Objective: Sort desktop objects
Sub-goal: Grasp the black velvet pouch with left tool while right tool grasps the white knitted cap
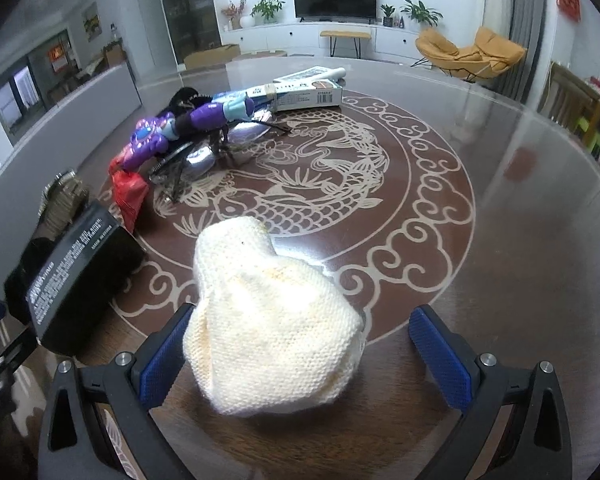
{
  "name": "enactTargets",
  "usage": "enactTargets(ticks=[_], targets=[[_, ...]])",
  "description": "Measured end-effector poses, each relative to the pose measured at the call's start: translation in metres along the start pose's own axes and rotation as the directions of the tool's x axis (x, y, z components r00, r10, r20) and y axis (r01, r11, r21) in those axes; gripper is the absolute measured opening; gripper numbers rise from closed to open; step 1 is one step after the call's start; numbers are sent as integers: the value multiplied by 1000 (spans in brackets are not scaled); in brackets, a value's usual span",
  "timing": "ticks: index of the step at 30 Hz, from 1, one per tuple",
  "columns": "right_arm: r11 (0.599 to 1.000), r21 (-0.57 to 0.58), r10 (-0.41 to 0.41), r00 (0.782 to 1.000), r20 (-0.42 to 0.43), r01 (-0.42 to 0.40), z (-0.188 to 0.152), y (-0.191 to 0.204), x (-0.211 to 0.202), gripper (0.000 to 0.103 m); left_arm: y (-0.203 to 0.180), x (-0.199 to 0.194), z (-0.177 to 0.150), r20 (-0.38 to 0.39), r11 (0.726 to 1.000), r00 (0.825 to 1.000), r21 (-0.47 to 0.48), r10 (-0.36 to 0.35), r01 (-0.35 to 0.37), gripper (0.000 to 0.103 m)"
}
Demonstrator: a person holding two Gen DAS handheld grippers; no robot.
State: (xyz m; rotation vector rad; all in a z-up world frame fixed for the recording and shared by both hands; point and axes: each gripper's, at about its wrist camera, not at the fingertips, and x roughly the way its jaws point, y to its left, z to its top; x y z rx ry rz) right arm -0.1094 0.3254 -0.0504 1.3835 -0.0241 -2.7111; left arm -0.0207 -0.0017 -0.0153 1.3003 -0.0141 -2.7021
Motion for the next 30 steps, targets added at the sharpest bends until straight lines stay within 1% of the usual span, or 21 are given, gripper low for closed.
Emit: enactTargets(ticks=[1, 2, 4, 5, 6, 8, 10, 13, 15, 16, 19, 20, 22, 24, 25, 26, 30], targets=[[1000, 9, 7, 1000, 7, -7, 0, -1, -2, 103, -5, 5, 5, -14, 1000, 1000, 15, 19, -18, 103], [1000, 18, 9, 1000, 15, -9, -1, -2, -3, 103, -9, 7, 8, -8, 999, 999, 25, 31, -31, 103], [1000, 30, 7, 1000, 29, -8, -1, -4, -6, 103, -26, 10, 14, -15, 994, 998, 95, 57, -56, 103], [999, 33, 6, 999, 35, -8, -1, -4, -7, 103, -32, 10, 14, -8, 990, 998, 132, 60, -58, 103], [999, 35, 7, 999, 41, -9, -1, -4, -9, 103, -41, 6, 12, 15, 981, 998, 181, 66, -67, 103], [999, 33, 8, 999, 48, -10, -2, -5, -11, 103, -45, 2, 9, 28, 975, 998, 215, 58, -63, 103], [999, 31, 11, 999, 51, -13, -2, -5, -12, 103, -38, 1, 11, 19, 976, 998, 207, 64, -66, 103], [999, 37, 16, 998, 60, -18, -2, -7, -14, 103, -12, 3, 23, 9, 986, 997, 147, 76, -76, 103], [999, 42, 18, 998, 68, -21, -2, -9, -16, 103, 1, 8, 29, -18, 990, 999, 135, 50, -47, 103], [999, 44, 19, 997, 71, -23, -2, -9, -16, 103, 6, 14, 33, -43, 988, 999, 152, 23, -17, 103], [999, 46, 19, 997, 77, -23, -2, -10, -17, 103, 8, 32, 41, -76, 977, 997, 213, 27, -10, 103], [999, 46, 20, 997, 77, -24, -2, -10, -17, 103, 9, 35, 44, -73, 977, 997, 211, 9, 6, 103], [999, 47, 22, 997, 75, -26, -2, -10, -16, 103, 7, 45, 54, -109, 978, 993, 202, -35, 57, 103], [998, 49, 26, 997, 71, -29, -2, -11, -15, 103, 0, 53, 63, -140, 974, 985, 190, -96, 122, 103], [998, 52, 29, 997, 67, -33, -2, -11, -15, 103, -3, 58, 67, -162, 969, 977, 181, -138, 167, 103], [998, 56, 35, 998, 60, -38, -1, -12, -14, 103, -6, 63, 69, -186, 963, 965, 161, -187, 218, 103], [995, 77, 64, 997, 44, -67, -1, -17, -10, 103, -11, 62, 67, -157, 964, 969, 158, -190, 214, 103]])
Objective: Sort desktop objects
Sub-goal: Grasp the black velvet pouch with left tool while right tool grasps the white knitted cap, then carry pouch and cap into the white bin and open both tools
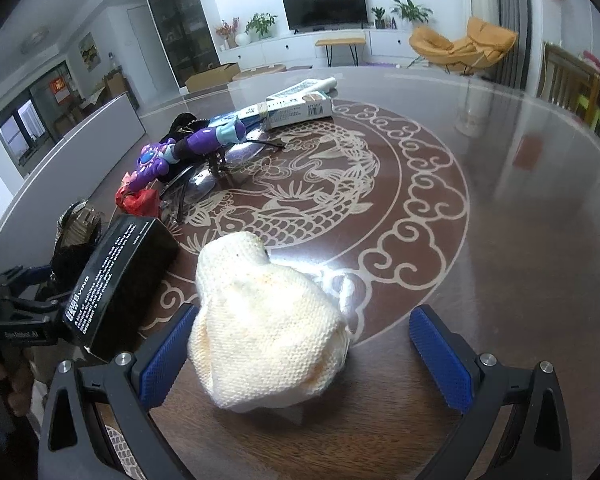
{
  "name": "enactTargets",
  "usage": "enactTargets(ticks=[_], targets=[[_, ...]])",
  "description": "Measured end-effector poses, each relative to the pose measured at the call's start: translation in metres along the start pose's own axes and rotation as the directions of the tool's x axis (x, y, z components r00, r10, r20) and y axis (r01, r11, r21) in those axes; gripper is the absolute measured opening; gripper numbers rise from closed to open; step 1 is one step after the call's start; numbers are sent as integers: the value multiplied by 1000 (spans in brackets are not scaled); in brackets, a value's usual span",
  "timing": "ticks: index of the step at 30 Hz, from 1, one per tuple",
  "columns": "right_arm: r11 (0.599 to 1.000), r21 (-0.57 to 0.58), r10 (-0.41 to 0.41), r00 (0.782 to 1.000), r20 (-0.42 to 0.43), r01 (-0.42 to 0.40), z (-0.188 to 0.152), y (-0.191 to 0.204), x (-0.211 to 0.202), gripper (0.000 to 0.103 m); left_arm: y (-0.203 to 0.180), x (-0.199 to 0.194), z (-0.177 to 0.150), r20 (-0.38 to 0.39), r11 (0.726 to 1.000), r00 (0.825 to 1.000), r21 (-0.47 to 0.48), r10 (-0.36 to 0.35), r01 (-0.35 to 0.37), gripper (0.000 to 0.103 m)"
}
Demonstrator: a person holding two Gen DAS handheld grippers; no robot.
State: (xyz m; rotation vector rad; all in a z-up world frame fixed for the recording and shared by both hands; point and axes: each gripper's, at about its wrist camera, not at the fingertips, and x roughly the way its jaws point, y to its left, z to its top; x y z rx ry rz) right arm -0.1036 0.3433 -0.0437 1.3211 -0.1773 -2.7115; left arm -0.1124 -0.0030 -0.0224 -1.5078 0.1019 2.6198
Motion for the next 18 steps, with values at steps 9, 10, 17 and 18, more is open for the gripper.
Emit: enactTargets(ticks=[9, 10, 17, 18], targets=[[999, -22, -23, 1000, -14, 23, -1, 3, 2, 103, -23, -37, -53, 103, 1000, 995, -6, 4, -3, 34], [999, -37, -35, 999, -22, 34, 0, 6, 4, 103, -25, -39, -58, 109, 1000, 994, 0, 5, -5, 34], [954, -300, -8, 996, -87, -19, 0, 23, 15, 103, -18, -49, -70, 129, 998, 991, -28, -46, 50, 40], [941, -336, 16, 995, -102, -50, 3, 23, 18, 103, -15, -49, -69, 130, 996, 989, -42, -68, 74, 53]])
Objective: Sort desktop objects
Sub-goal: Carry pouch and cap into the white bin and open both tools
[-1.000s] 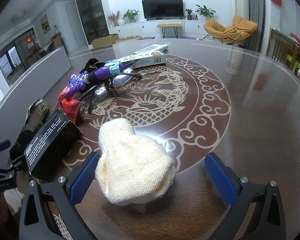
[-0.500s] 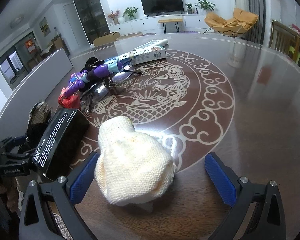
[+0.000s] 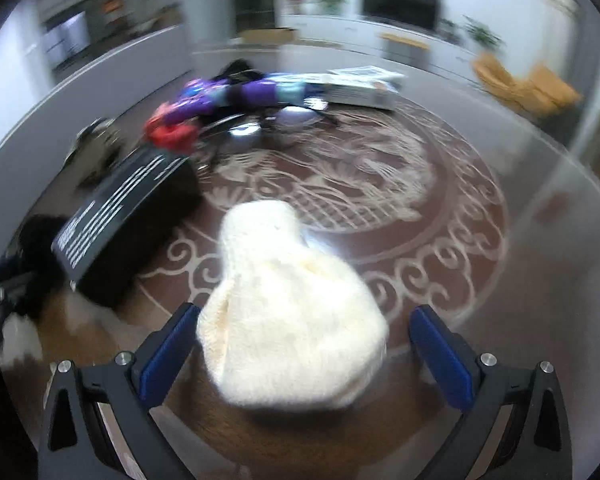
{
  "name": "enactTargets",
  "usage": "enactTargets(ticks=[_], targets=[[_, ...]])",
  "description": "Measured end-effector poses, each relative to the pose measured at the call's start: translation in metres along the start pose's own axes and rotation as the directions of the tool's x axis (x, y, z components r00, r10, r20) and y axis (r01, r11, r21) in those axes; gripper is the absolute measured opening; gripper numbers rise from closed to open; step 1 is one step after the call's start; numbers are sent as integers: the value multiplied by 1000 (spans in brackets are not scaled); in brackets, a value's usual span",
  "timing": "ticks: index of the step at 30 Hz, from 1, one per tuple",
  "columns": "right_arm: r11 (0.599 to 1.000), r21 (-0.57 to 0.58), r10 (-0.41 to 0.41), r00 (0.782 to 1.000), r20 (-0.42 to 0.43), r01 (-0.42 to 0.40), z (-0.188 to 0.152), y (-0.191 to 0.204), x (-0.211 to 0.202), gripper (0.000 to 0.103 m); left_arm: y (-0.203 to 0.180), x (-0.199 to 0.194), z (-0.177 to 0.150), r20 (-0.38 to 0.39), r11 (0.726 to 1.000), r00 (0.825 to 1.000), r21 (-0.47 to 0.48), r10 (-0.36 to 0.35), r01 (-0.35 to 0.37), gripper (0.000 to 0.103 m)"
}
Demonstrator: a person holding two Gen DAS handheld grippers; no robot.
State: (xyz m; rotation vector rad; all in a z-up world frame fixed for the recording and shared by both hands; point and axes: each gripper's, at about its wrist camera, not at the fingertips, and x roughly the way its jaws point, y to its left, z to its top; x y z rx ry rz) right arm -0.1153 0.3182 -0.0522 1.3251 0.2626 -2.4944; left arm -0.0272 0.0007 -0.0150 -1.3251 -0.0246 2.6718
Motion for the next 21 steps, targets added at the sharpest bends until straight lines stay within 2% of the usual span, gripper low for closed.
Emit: enactTargets(ticks=[1, 2, 3, 6, 7, 8, 9, 10, 11, 13, 16, 18, 21], targets=[[999, -36, 24, 1000, -16, -24, 4, -1, 3, 103, 2, 1, 1, -3, 1000, 1000, -15, -10, 10, 75], [997, -69, 43, 998, -39, -46, 8, -2, 6, 103, 3, 1, 0, -7, 1000, 1000, -23, 1, -1, 84], [993, -98, 59, 995, -80, -67, 15, -3, 9, 103, 5, 3, 2, -6, 999, 1000, -32, 22, -22, 88], [990, -116, 65, 985, -160, -84, 24, -4, 15, 102, 6, 6, 8, -13, 999, 1000, -35, 6, -7, 88], [987, -128, 70, 984, -161, -91, 25, -2, 13, 94, 6, 7, 11, -16, 1000, 1000, -30, 5, -5, 88], [985, -143, 79, 985, -151, -101, 25, 0, 10, 73, 5, 7, 11, -17, 1000, 1000, -21, 3, -4, 86], [981, -159, 89, 987, -134, -110, 24, 2, 3, 56, 3, 7, 13, -20, 1000, 1000, -5, 5, -5, 61], [981, -157, 89, 986, -138, -111, 24, 1, 0, 46, 0, 10, 12, -37, 1000, 999, 16, 12, -12, 34], [983, -141, 95, 984, -148, -116, 23, 0, -2, 45, -3, 9, 12, -32, 998, 998, 38, 50, -49, 34], [985, -114, 113, 983, -144, -130, 15, -4, -14, 45, 2, 5, 8, -36, 1000, 999, -3, -3, 3, 33], [982, -24, 183, 977, -109, -186, 2, -14, -38, 45, 11, -10, 0, -31, 998, 999, -61, -32, 30, 33], [978, 28, 210, 974, -85, -208, -4, -18, -52, 45, 15, -26, -1, -9, 995, 999, -81, -54, 53, 33], [968, 44, 247, 968, -45, -245, 7, -6, -68, 45, 26, -59, 6, 46, 992, 997, -109, -63, 67, 33]])
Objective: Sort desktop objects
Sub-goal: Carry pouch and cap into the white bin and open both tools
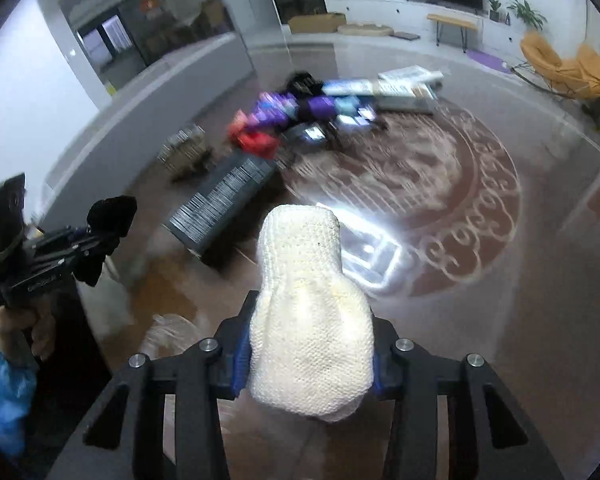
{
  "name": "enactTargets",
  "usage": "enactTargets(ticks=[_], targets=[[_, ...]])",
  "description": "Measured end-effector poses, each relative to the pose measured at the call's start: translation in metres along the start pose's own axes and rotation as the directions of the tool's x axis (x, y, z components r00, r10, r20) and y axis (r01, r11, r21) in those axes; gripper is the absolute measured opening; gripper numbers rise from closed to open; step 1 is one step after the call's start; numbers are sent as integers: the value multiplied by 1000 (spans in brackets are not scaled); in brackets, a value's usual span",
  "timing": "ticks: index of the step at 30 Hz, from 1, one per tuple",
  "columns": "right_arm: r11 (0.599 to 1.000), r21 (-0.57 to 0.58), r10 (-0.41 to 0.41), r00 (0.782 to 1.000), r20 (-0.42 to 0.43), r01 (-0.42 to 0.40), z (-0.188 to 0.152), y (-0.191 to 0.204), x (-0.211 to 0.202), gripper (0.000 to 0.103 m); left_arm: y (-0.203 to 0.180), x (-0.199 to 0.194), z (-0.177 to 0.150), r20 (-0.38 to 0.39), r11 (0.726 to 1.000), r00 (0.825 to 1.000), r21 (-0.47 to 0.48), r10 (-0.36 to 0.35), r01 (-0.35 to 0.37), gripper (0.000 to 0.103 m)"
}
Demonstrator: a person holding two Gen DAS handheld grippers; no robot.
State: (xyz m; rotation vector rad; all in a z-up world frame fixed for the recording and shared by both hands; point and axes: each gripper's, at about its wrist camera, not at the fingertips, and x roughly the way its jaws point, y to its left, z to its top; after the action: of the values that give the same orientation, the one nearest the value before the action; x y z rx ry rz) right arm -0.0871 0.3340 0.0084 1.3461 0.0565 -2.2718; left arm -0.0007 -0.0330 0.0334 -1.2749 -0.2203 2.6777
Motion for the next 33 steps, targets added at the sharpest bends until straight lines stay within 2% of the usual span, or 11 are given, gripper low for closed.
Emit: enactTargets(ticks=[5, 8, 13, 18, 21, 23, 25, 26, 27, 30, 33], targets=[[990, -86, 118, 990, 76, -111, 54, 70, -7, 45, 39, -66, 35, 110, 997, 994, -69, 28, -21, 33], [969, -176, 193, 975, 106, -173, 94, 132, 1, 45, 80, -91, 54, 135, 986, 982, -117, 131, -116, 33], [918, -298, 305, 946, 109, -262, 150, 241, 33, 45, 165, -100, 68, 75, 939, 959, -239, 273, -248, 33], [893, -351, 316, 948, 45, -281, 183, 321, 89, 45, 218, -85, 65, -22, 893, 939, -302, 343, -333, 33], [899, -350, 280, 960, -1, -263, 190, 340, 125, 46, 236, -68, 57, -98, 874, 928, -314, 359, -371, 36], [908, -323, 266, 963, -44, -266, 189, 342, 144, 55, 241, -58, 55, -139, 865, 922, -319, 361, -387, 48], [914, -300, 266, 962, -66, -274, 188, 342, 156, 71, 243, -55, 51, -143, 870, 922, -307, 359, -386, 81], [916, -295, 267, 962, -56, -272, 188, 338, 158, 81, 244, -57, 49, -127, 866, 920, -311, 370, -391, 83], [919, -291, 267, 963, -38, -267, 187, 334, 157, 84, 239, -59, 47, -103, 865, 919, -310, 381, -393, 83], [921, -280, 286, 958, 10, -272, 180, 321, 138, 85, 241, -68, 38, -63, 867, 922, -321, 381, -380, 83], [928, -275, 285, 955, 82, -253, 175, 289, 111, 87, 211, -85, 38, 17, 890, 929, -295, 369, -348, 83]])
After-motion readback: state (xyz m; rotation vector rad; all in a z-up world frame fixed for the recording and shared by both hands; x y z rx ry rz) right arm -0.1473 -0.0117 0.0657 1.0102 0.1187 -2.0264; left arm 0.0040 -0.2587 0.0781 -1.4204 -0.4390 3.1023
